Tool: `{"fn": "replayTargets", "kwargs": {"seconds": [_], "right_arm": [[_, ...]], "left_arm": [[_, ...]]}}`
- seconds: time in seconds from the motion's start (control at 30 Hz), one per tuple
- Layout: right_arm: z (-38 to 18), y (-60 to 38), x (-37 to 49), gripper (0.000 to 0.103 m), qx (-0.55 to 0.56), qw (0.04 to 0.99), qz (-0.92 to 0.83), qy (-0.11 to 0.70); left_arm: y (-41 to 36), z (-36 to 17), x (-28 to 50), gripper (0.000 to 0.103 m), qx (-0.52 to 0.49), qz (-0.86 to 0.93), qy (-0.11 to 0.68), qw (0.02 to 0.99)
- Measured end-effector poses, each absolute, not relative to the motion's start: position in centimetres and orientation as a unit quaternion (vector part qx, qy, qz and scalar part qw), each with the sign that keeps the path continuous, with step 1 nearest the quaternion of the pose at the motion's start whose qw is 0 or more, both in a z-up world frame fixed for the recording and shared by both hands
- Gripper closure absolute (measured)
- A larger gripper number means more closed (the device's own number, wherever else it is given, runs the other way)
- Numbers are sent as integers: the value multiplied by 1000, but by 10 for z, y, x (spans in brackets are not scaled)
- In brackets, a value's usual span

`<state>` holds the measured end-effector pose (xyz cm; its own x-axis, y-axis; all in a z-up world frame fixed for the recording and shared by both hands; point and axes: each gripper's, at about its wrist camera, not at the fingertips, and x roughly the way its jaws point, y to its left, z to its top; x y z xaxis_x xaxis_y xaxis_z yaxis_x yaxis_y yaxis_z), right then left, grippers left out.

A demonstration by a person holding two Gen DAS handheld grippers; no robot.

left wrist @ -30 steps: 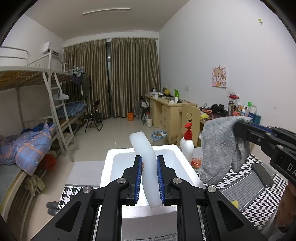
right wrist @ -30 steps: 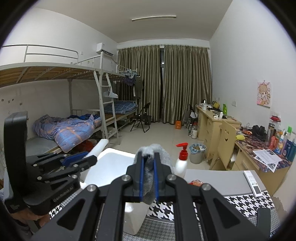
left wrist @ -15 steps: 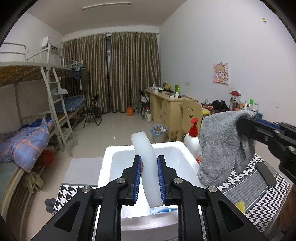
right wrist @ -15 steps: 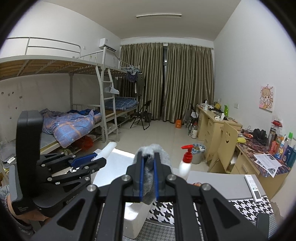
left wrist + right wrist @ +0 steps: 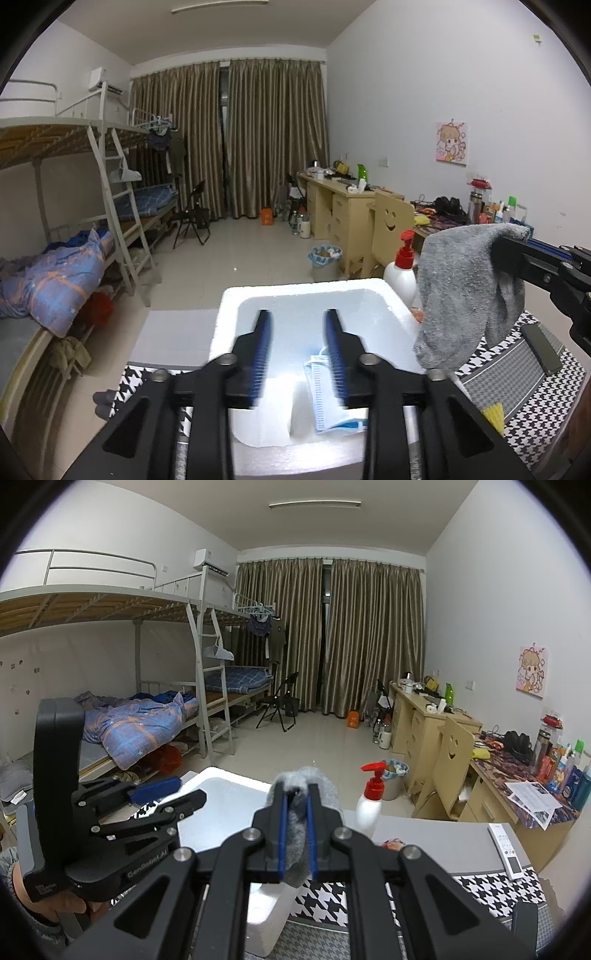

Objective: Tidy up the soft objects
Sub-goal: 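Lower the foam tube into the box and open the left tool while the right tool releases the sock inside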

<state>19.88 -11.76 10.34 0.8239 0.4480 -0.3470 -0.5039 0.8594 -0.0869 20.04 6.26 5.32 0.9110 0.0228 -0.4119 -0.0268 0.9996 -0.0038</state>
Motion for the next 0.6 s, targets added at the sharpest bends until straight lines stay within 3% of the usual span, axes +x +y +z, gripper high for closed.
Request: {"fn": "replayTargets", "kwargs": {"seconds": [0.03,0.07,0.23,0.43,0.6], "right_arm": [[103,-117,199,91,-89,951,249,159],[102,-116,199,91,-89,951,248,159],[102,-113,202,91,-91,951,245,164],[102,-108,204,91,-89,950,252,165],[101,-104,207,91,-90,947,261,165]], "left_arm": [[64,53,200,40,-7,13,209,978],[66,53,198,35,-8,16,207,978],[74,54,195,27,-16,30,201,979],[85,58,183,8,-31,49,181,982],[93,61,175,7,-38,56,171,983]]}}
